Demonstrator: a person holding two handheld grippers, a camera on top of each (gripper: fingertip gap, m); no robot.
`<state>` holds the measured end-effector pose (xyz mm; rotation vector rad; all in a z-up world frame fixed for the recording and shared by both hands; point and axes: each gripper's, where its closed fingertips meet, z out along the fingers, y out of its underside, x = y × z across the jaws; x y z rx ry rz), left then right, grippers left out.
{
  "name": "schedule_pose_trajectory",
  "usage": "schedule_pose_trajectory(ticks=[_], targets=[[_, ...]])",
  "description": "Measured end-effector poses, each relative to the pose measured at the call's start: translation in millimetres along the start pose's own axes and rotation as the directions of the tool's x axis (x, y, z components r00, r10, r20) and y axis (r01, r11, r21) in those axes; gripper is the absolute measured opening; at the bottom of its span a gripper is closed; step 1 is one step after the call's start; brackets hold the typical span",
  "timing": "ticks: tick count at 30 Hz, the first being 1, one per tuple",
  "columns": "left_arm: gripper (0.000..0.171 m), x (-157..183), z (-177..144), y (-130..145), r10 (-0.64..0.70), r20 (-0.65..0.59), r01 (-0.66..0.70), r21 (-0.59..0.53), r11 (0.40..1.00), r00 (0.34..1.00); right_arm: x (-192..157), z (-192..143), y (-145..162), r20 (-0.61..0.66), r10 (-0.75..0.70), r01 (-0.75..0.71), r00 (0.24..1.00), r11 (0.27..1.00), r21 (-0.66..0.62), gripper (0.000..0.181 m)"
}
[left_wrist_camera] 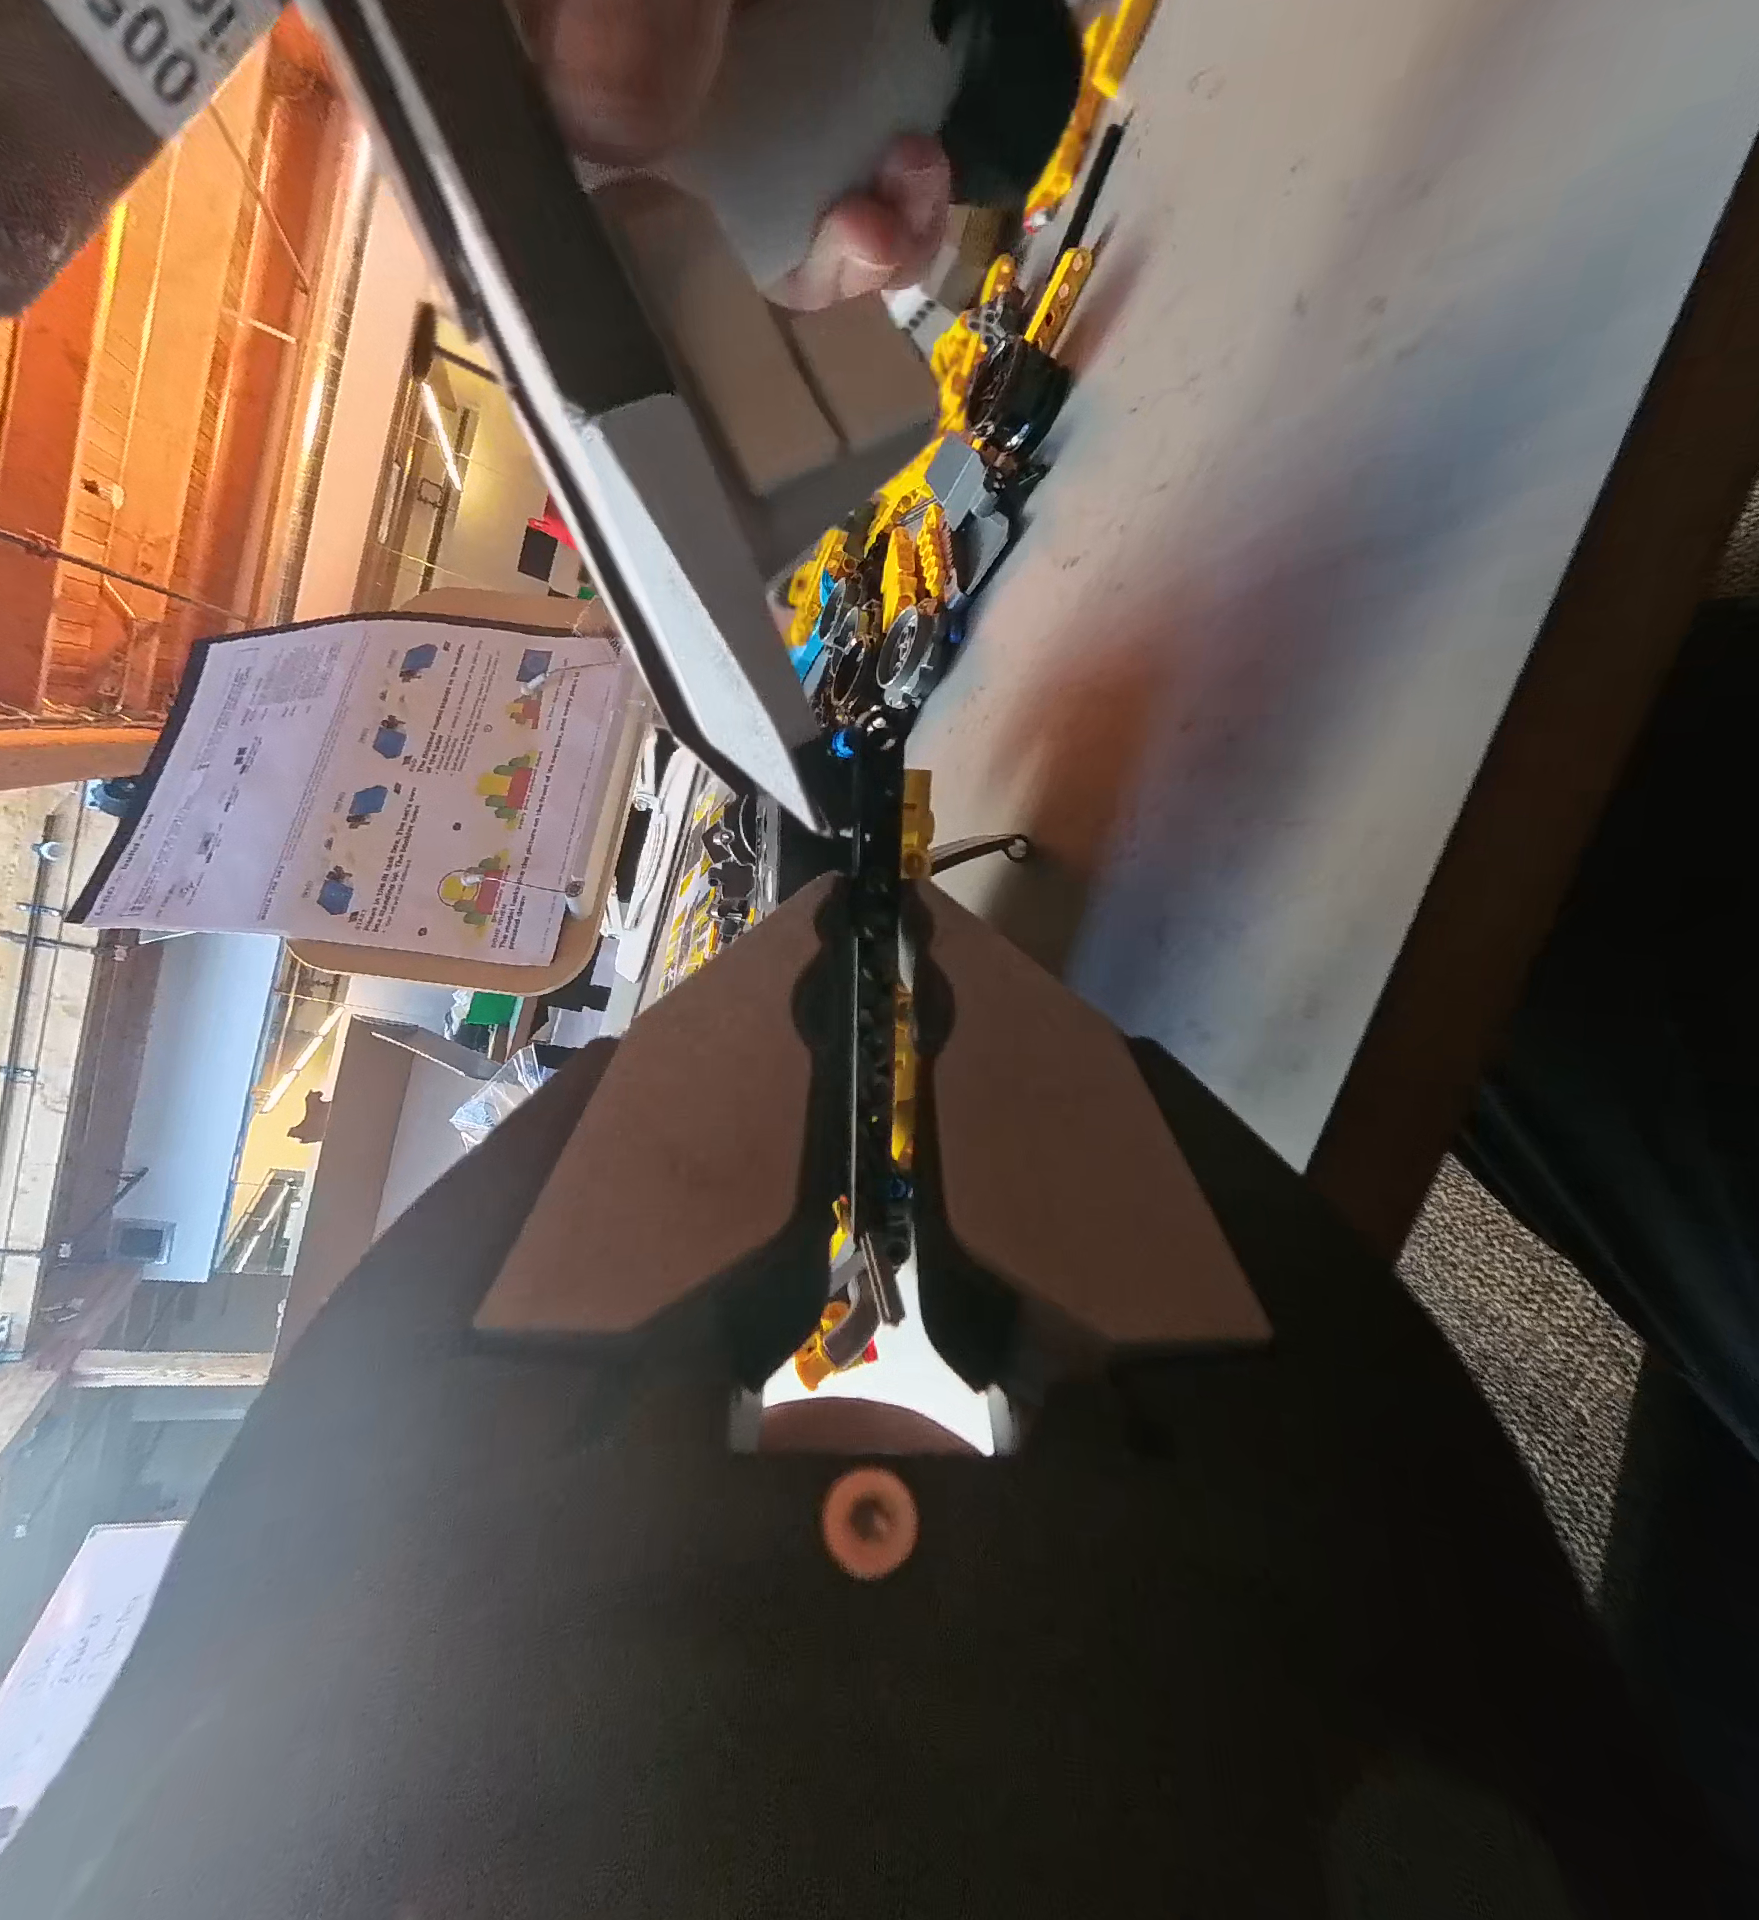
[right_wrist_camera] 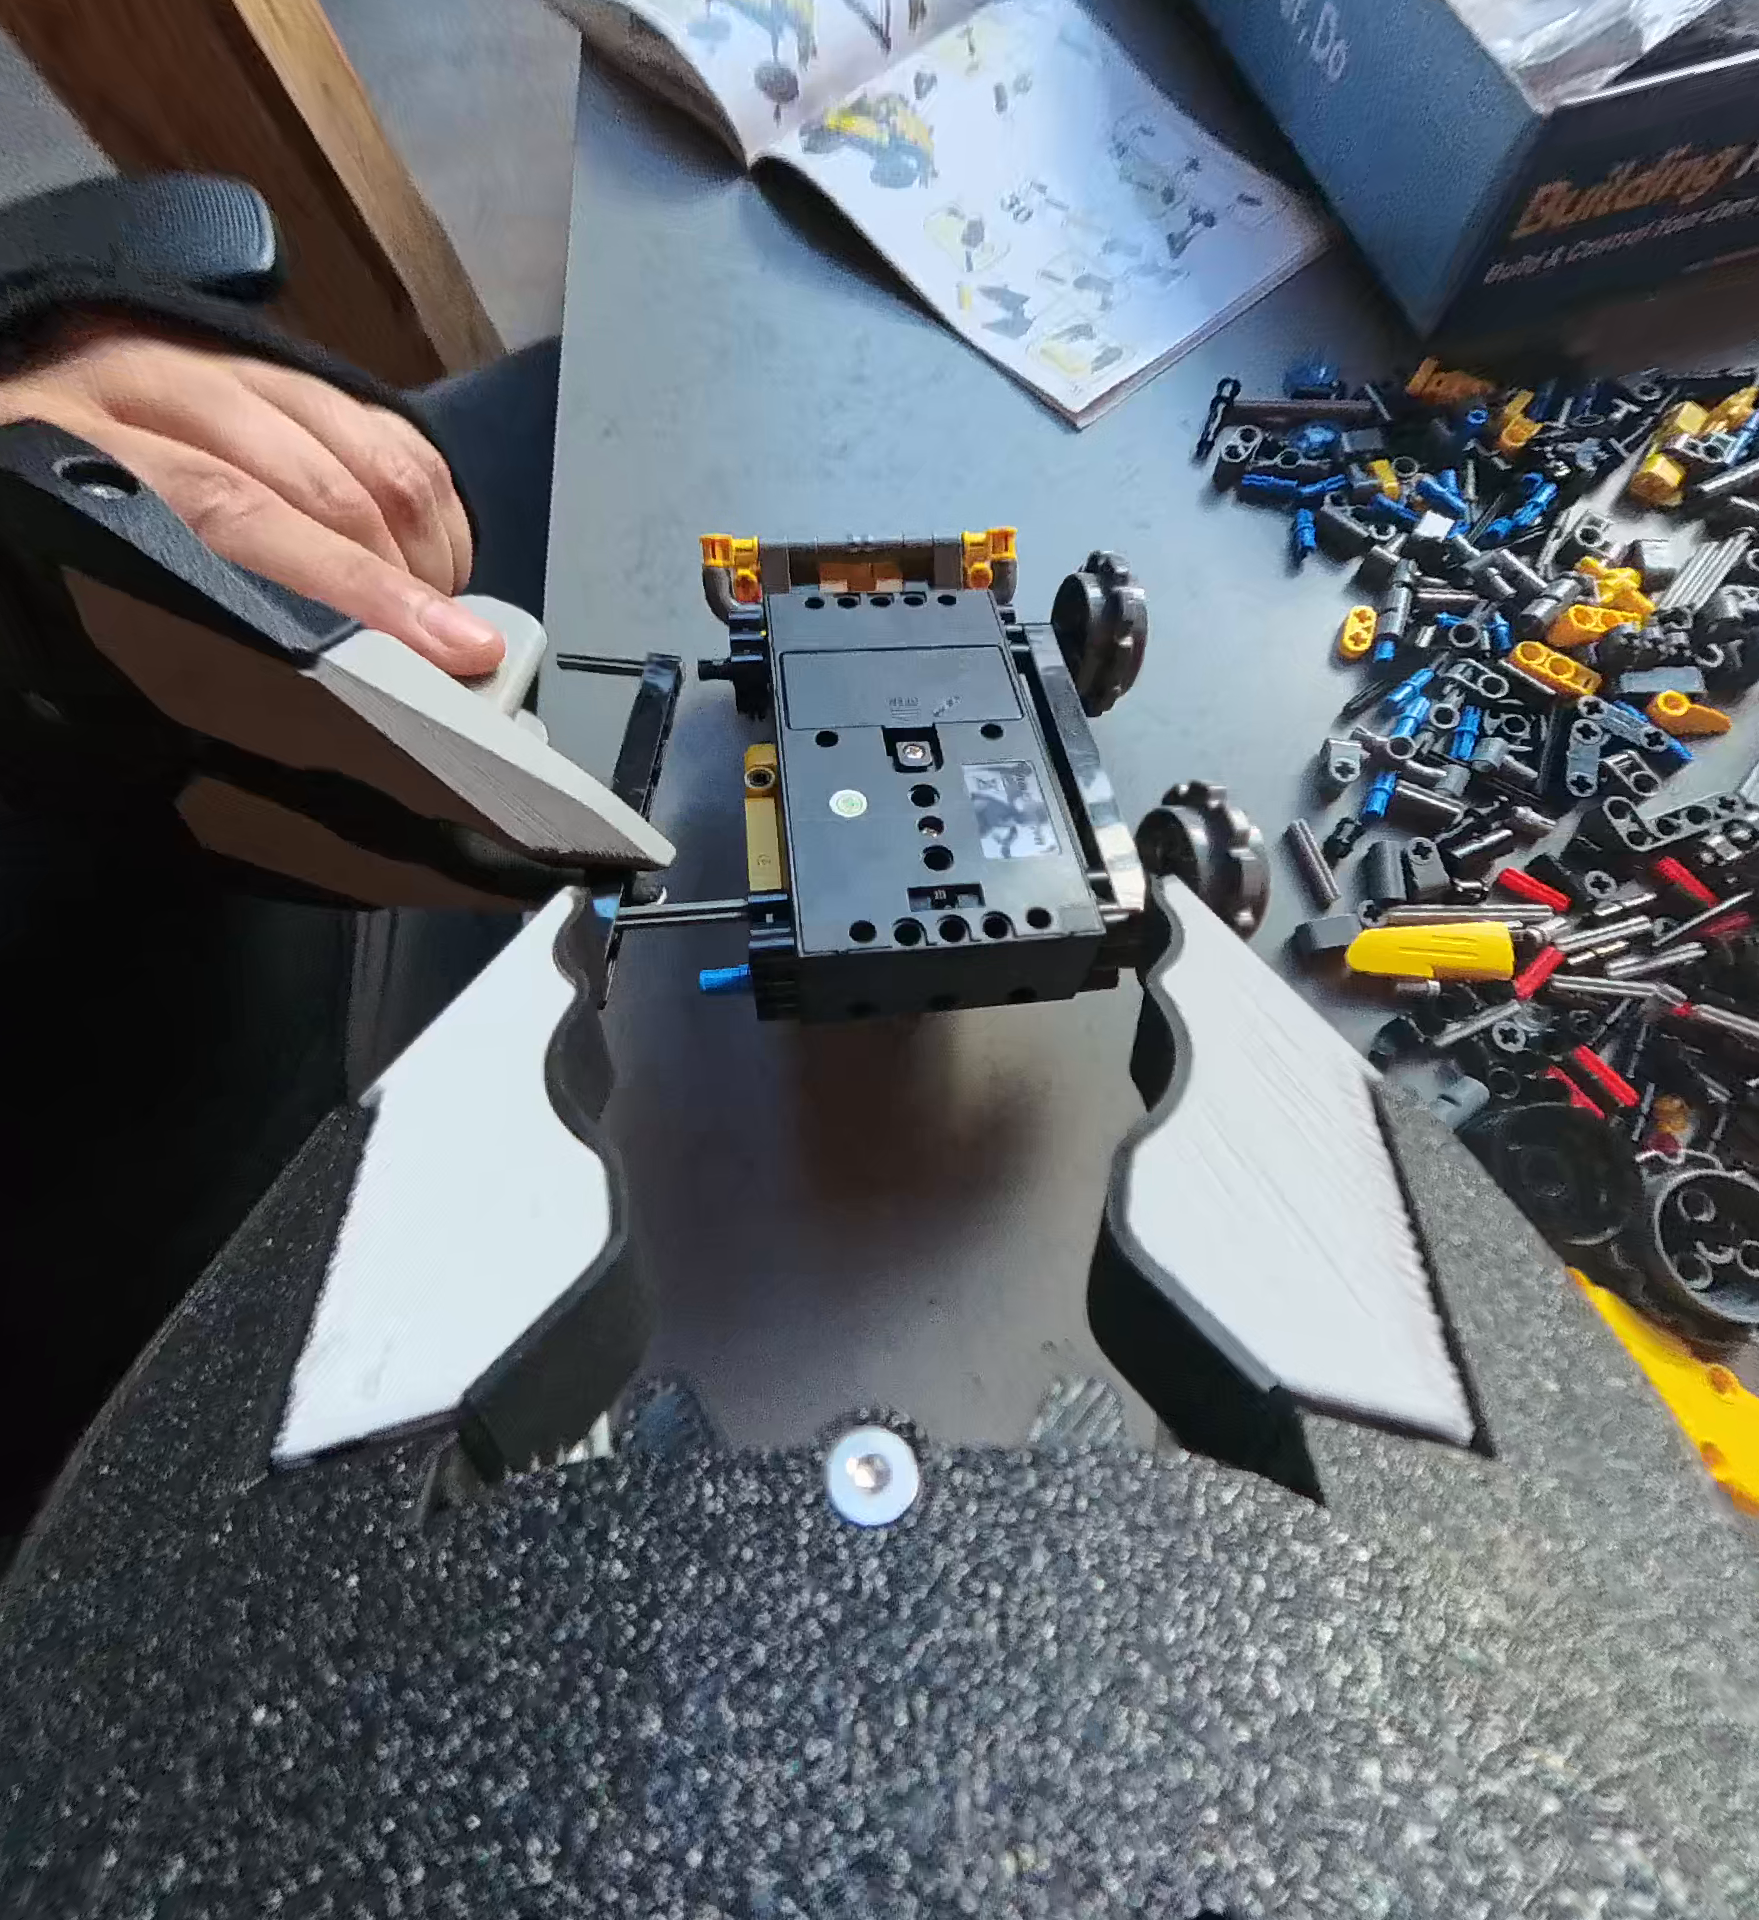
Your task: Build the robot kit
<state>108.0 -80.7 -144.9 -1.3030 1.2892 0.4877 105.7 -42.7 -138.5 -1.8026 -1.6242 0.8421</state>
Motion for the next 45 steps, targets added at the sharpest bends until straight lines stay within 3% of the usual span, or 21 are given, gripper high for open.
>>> schedule_pose_trajectory(ticks=[9,15,18,22,26,30,37,45], targets=[[0.005,-0.6,4.0,-1.2,0.007,0.014,-0.007,-0.007,1.000,1.000,-2.2,4.1,5.5,0.133,0.000,0.038,0.991,0.959,-0.280,0.098],[0.006,-0.8,4.3,-1.3,0.007,0.015,-0.007,-0.010,1.000,1.000,1.9,0.1,-10.7,0.127,-0.035,0.073,0.991,0.950,-0.305,0.098],[0.006,-0.8,4.3,-1.2,0.004,0.015,-0.004,-0.011,1.000,1.000,9.5,1.3,-2.5,0.096,-0.051,0.086,0.994,0.910,-0.406,0.098],[0.005,-0.6,4.8,-1.2,0.002,0.017,-0.002,-0.012,1.000,1.000,0.4,4.5,5.7,0.176,-0.021,0.107,0.984,0.862,-0.495,0.098],[0.005,-2.2,6.3,0.1,0.001,0.021,-0.001,-0.024,1.000,1.000,0.4,5.9,7.4,0.194,0.011,0.095,0.981,0.843,-0.529,0.098],[0.004,-4.1,7.4,0.9,0.002,0.023,-0.001,-0.041,0.999,1.000,-7.2,4.0,8.9,0.237,0.052,0.089,0.970,0.833,-0.546,0.111],[0.004,-5.3,7.8,1.6,0.024,0.039,-0.023,-0.042,0.999,0.999,-3.7,7.2,13.1,0.203,0.040,0.087,0.978,0.810,-0.580,0.104],[0.004,-5.6,10.2,-1.3,0.034,0.043,-0.031,-0.065,0.997,0.998,-2.2,10.1,12.0,0.219,0.041,0.079,0.975,0.856,-0.511,0.103]])
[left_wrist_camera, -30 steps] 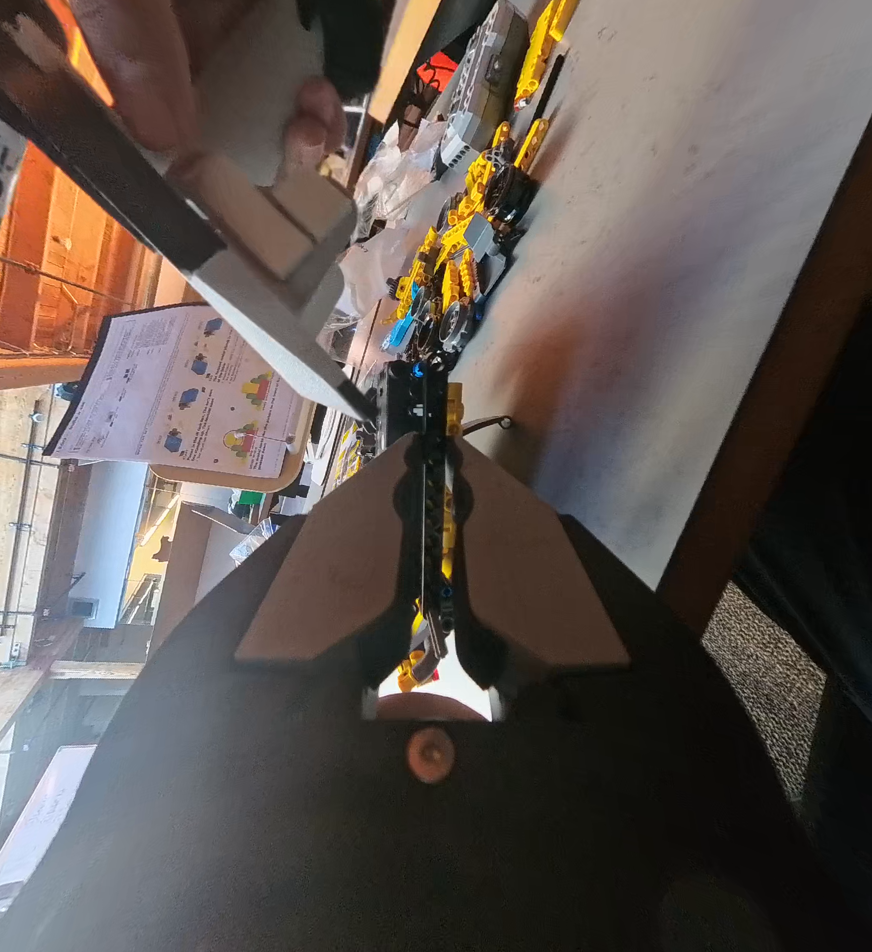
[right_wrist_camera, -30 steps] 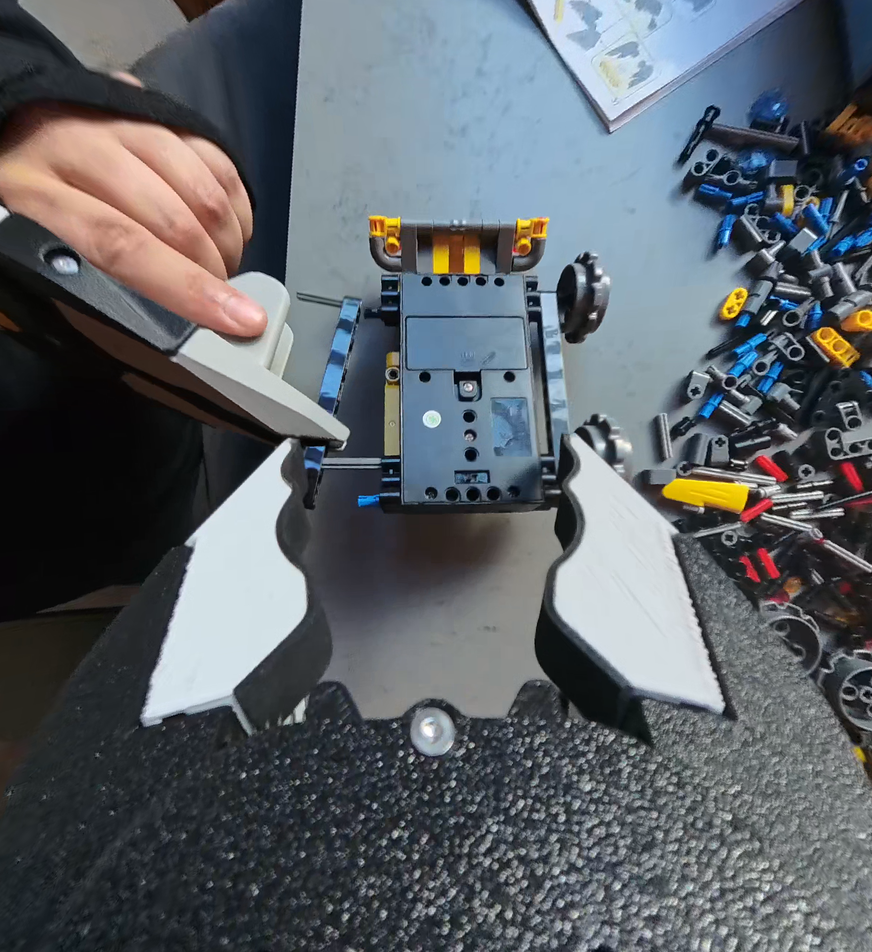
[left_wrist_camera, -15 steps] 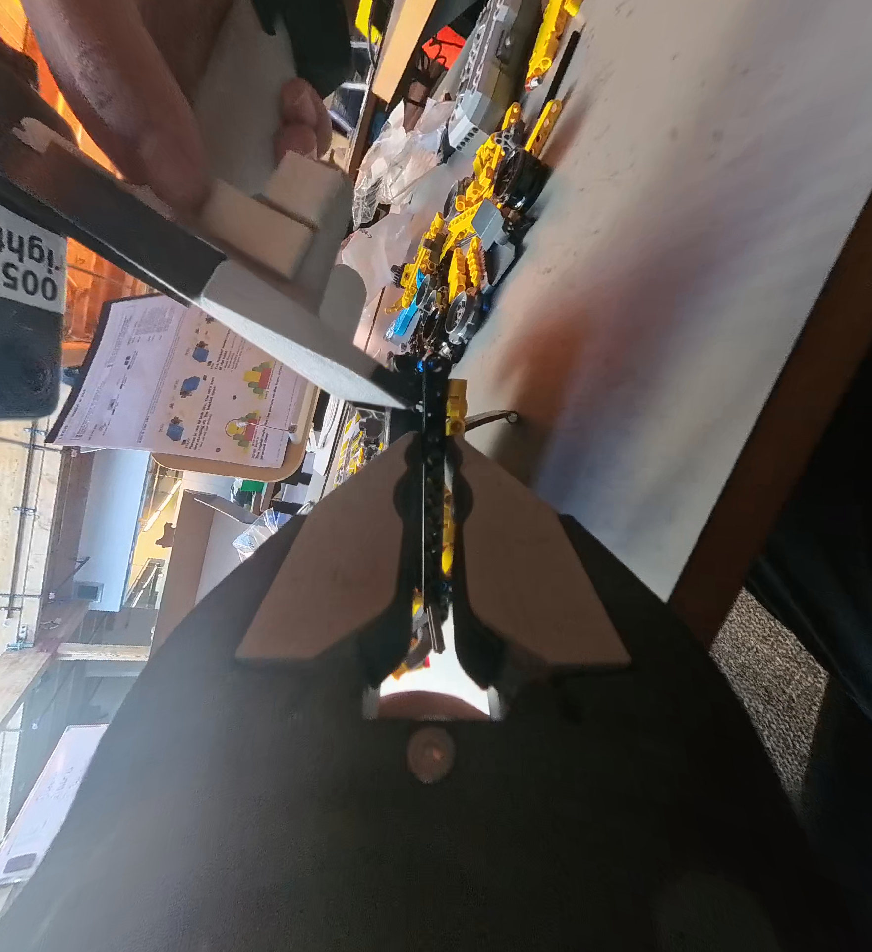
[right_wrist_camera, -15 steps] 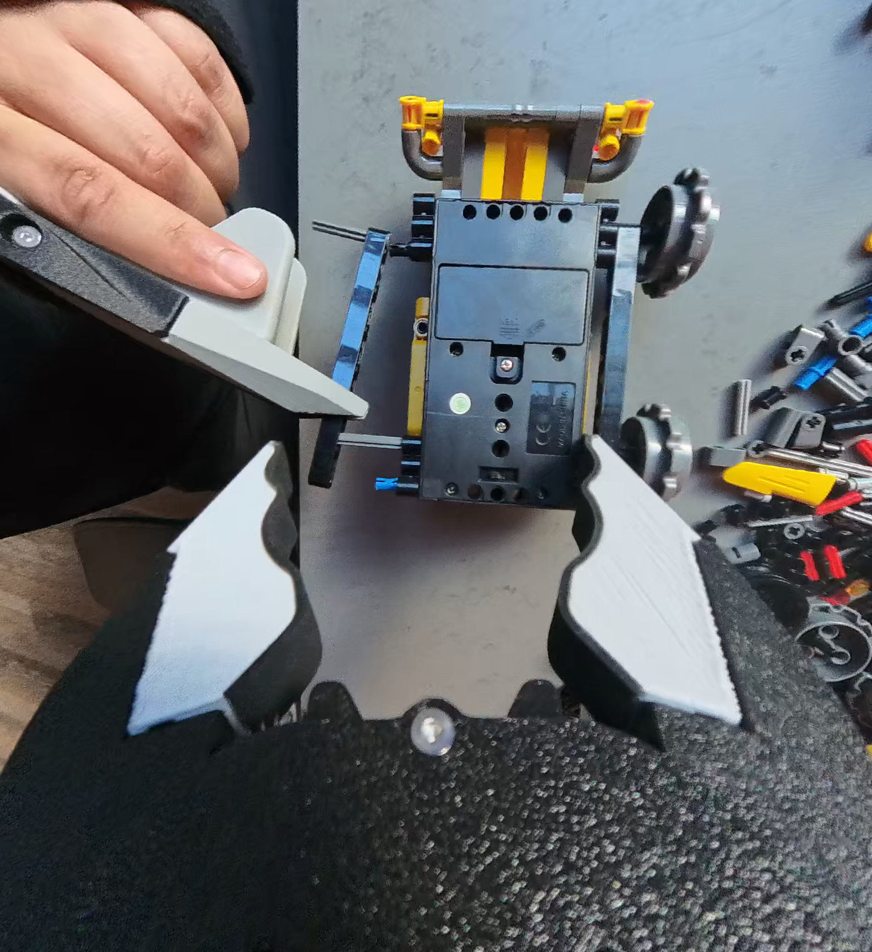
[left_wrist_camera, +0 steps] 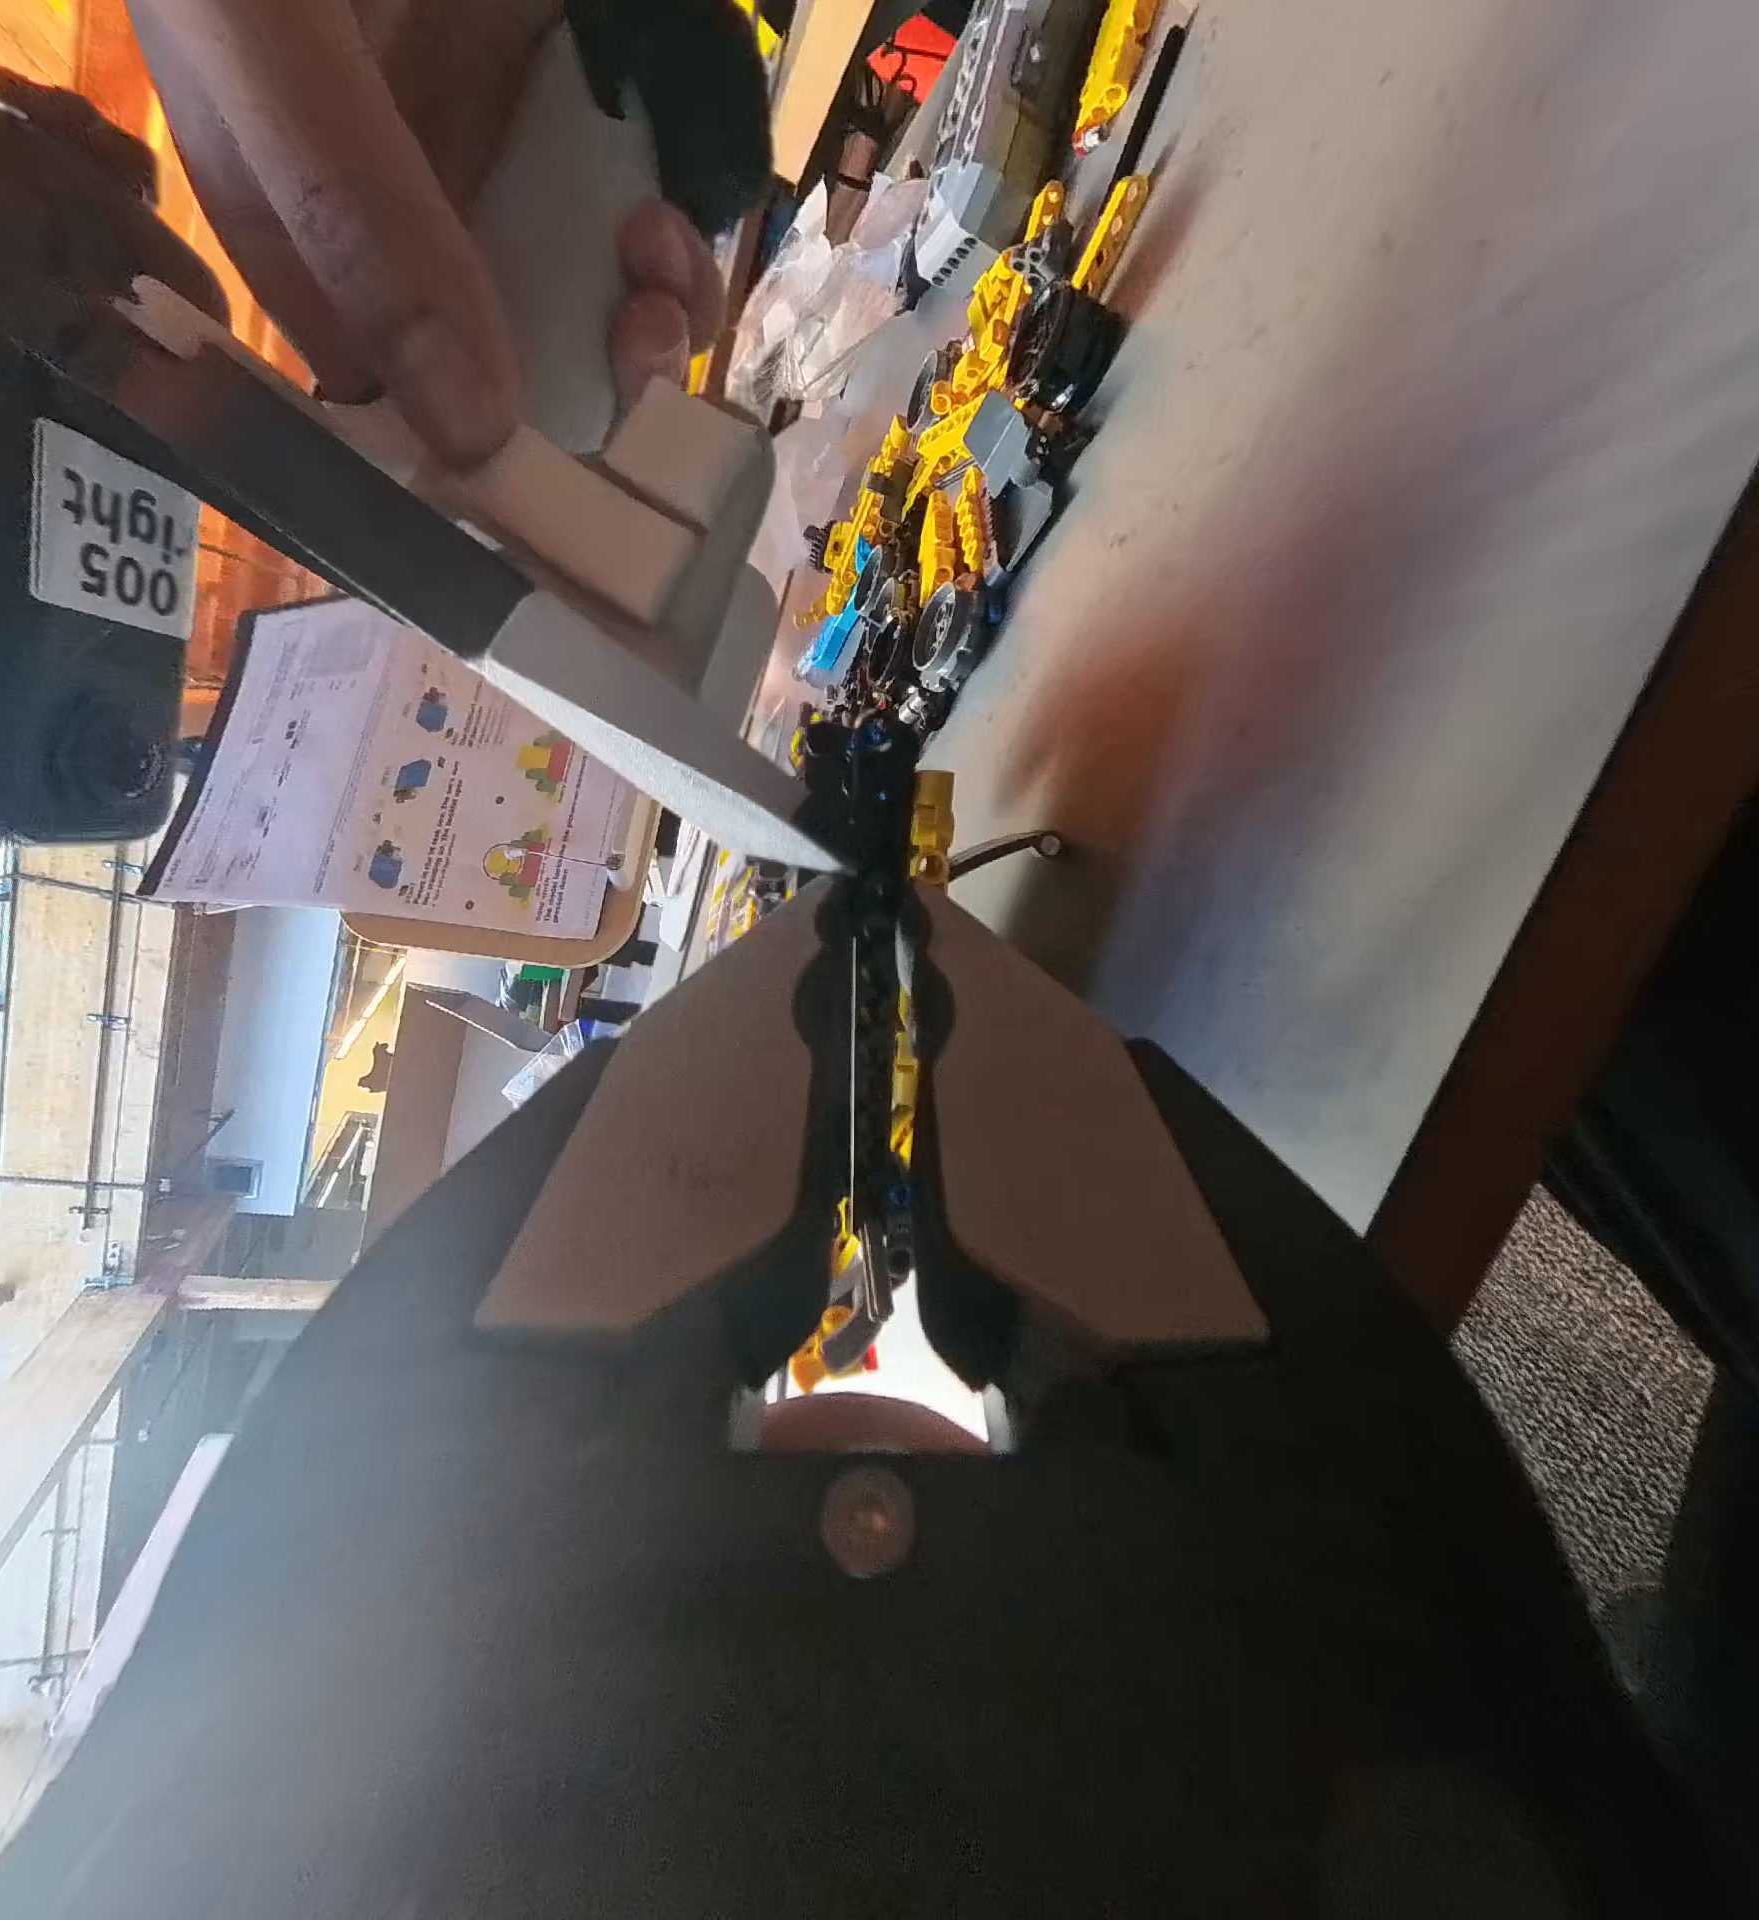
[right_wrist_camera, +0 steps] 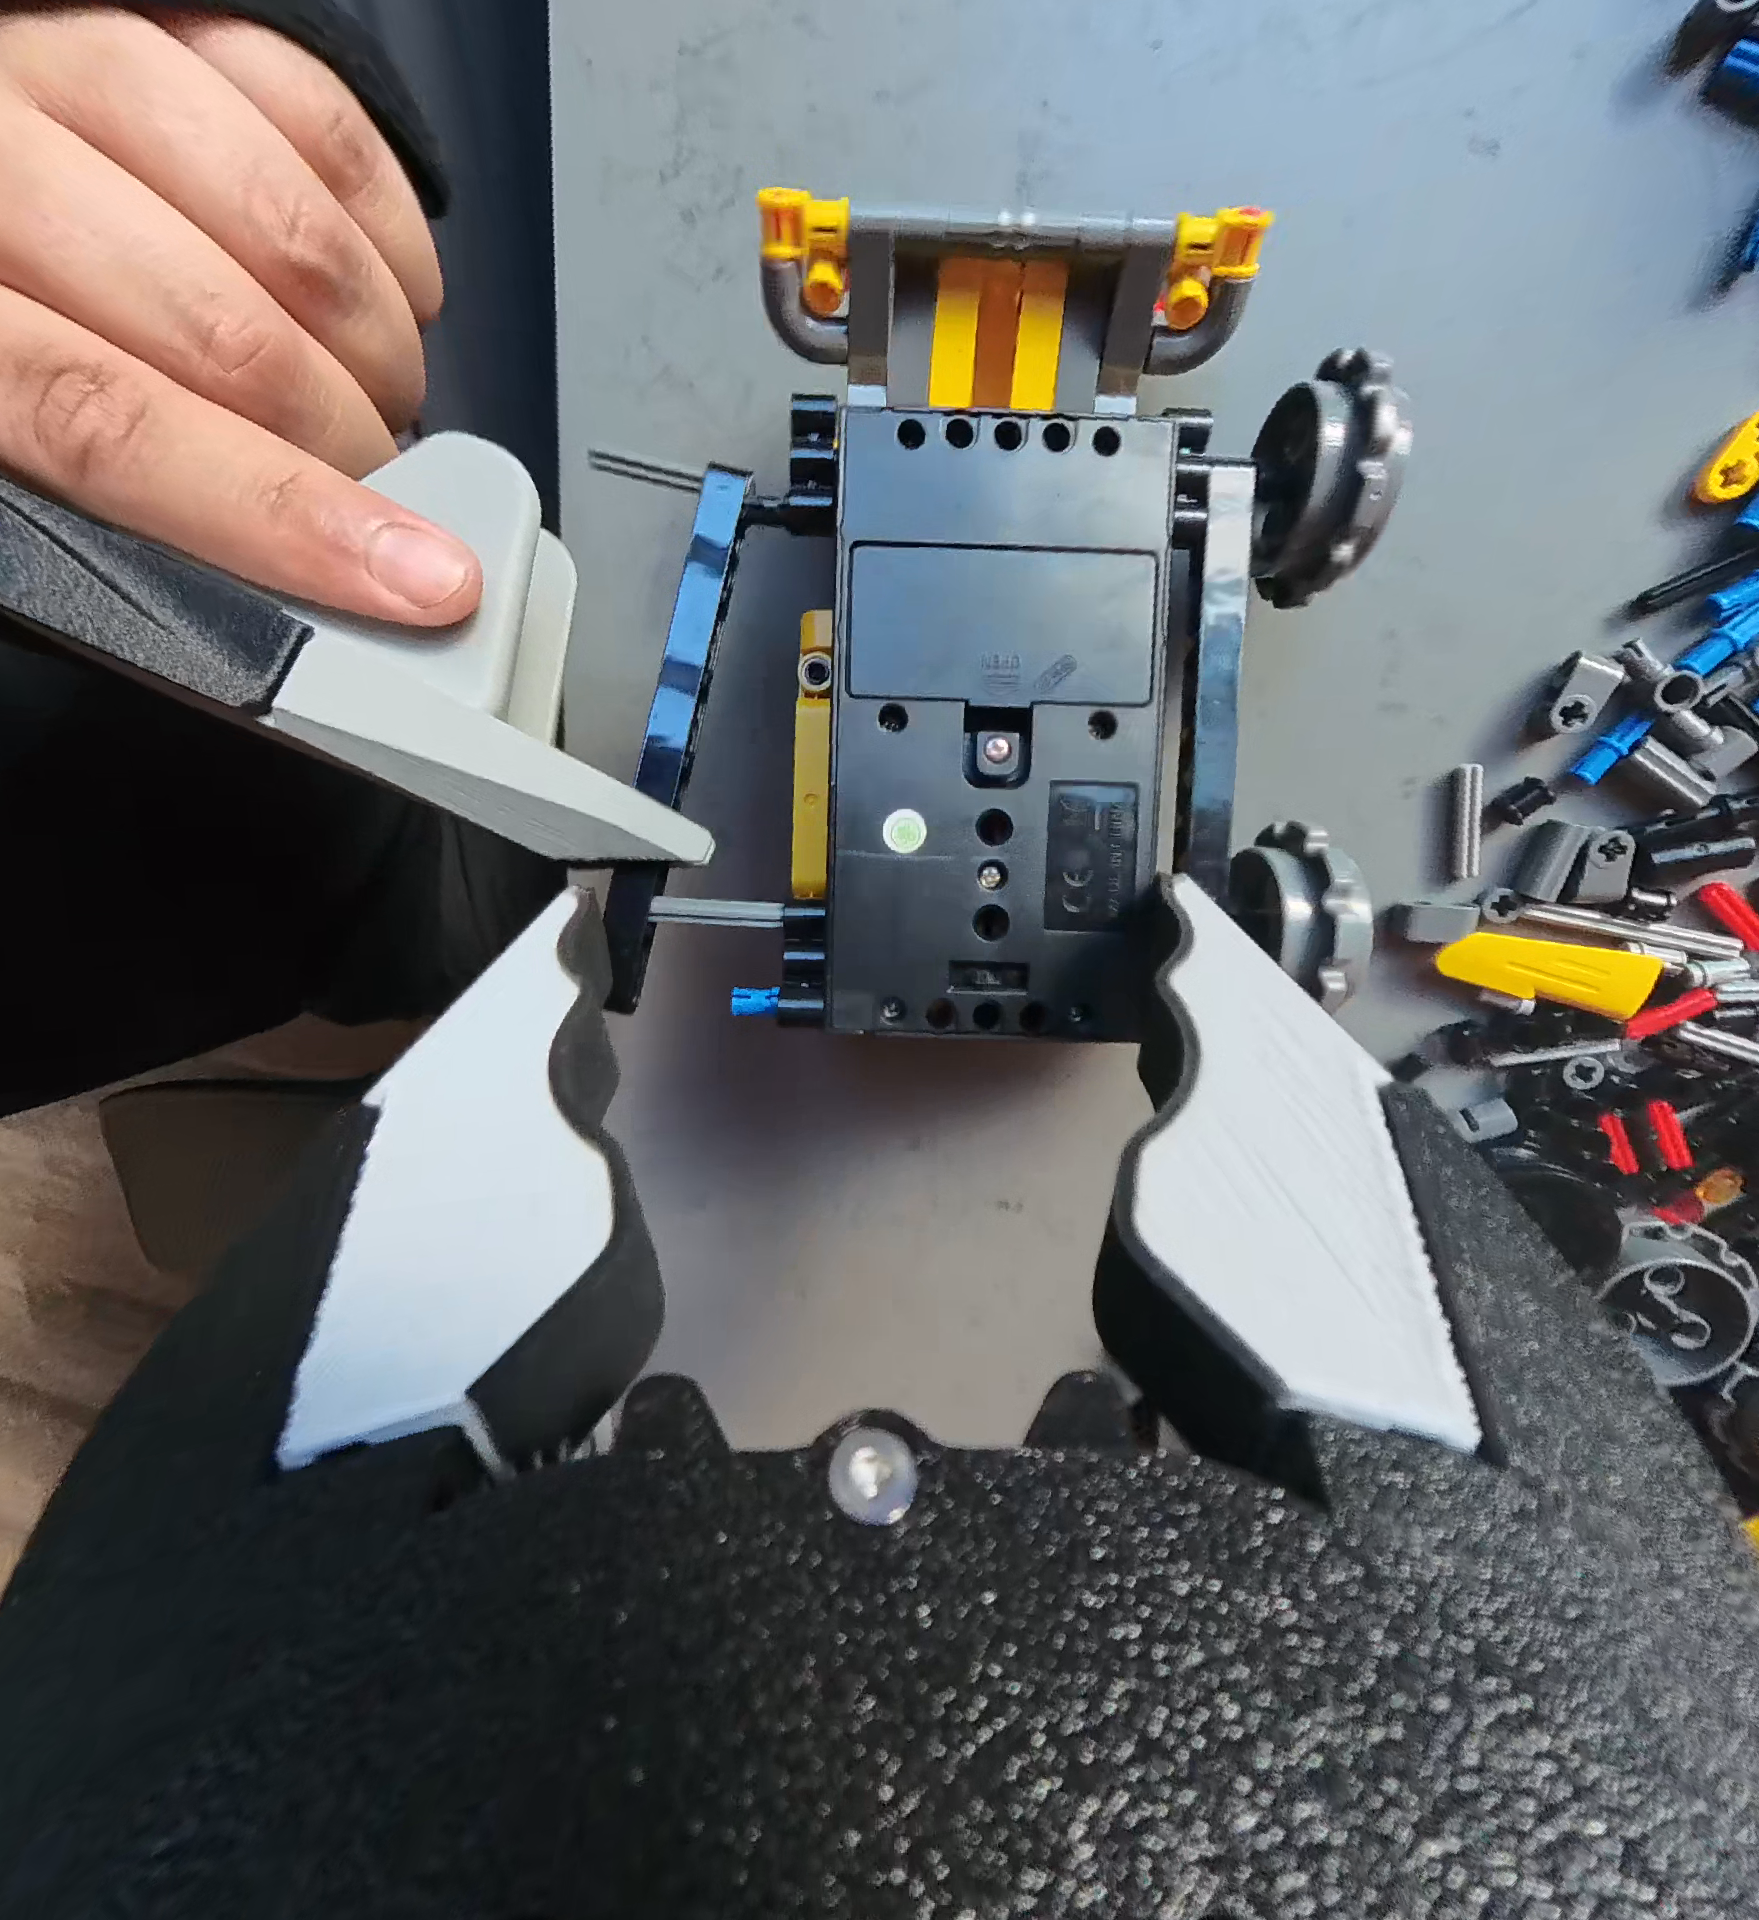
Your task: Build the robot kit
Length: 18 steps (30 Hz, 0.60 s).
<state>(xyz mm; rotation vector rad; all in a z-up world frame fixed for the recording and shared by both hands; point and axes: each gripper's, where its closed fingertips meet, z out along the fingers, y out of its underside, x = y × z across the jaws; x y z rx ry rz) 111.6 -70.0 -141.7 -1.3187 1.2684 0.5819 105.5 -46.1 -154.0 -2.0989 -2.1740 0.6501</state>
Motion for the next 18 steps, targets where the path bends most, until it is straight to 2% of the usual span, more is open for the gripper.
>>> schedule_pose_trajectory(ticks=[4,12,18], targets=[[0.004,-0.7,-1.9,1.6,0.003,-0.005,-0.003,-0.015,1.000,1.000,-0.1,-0.2,-2.5,-0.003,0.004,-0.004,1.000,1.000,0.015,0.102],[0.004,0.0,1.7,6.2,0.008,-0.010,-0.008,-0.038,0.999,1.000,1.1,-4.4,11.3,-0.048,-0.016,0.009,0.999,0.991,-0.137,0.106],[0.004,-1.5,7.4,10.7,0.039,-0.001,-0.039,-0.037,0.999,0.999,3.5,-3.7,11.0,-0.062,-0.035,0.026,0.997,0.988,-0.153,0.102]])
